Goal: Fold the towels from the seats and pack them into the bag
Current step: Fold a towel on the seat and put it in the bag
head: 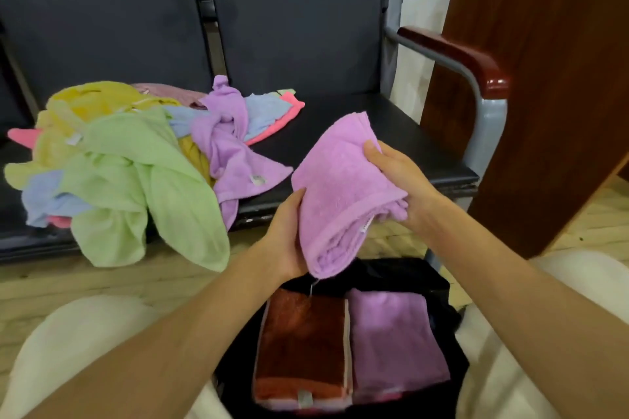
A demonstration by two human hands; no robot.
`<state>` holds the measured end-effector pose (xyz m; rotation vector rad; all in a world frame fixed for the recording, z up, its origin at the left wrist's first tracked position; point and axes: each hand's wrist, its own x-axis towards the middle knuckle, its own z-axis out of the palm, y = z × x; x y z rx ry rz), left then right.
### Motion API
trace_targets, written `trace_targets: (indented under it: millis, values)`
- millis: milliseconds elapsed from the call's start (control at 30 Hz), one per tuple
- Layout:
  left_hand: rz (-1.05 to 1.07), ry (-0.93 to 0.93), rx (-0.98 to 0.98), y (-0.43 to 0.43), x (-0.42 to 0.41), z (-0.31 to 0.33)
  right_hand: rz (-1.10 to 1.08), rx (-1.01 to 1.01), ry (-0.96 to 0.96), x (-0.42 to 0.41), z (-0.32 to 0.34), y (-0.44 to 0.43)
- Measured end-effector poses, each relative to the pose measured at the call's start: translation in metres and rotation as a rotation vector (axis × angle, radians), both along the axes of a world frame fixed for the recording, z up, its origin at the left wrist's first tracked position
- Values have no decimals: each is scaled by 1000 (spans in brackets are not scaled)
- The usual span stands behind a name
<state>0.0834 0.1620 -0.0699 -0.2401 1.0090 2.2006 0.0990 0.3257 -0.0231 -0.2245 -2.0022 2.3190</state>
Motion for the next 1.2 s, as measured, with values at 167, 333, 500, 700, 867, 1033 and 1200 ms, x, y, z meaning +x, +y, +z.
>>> trace_targets:
  millis: [167, 333, 500, 700, 867, 1033, 1200]
  values:
    - [-49, 99, -400, -19, 20, -28, -112, 406, -33, 29, -52, 13]
    - [30, 289, -687, -4, 30, -67, 110, 1013, 10, 49, -100, 31]
    - [-41, 207, -701, 26, 36, -112, 177, 1058, -174, 58, -149, 62]
    - [-55, 273, -792, 61, 41, -163, 73, 984, -376, 75, -205, 82]
    - [-111, 133, -838, 87, 44, -201, -93, 967, -507, 86, -250, 92]
    - [-204, 185, -1016, 94, 41, -237, -115, 924, -644, 85, -279, 91]
    - [-245, 183, -1092, 91, 39, -266, -99, 833, -747, 82, -309, 87]
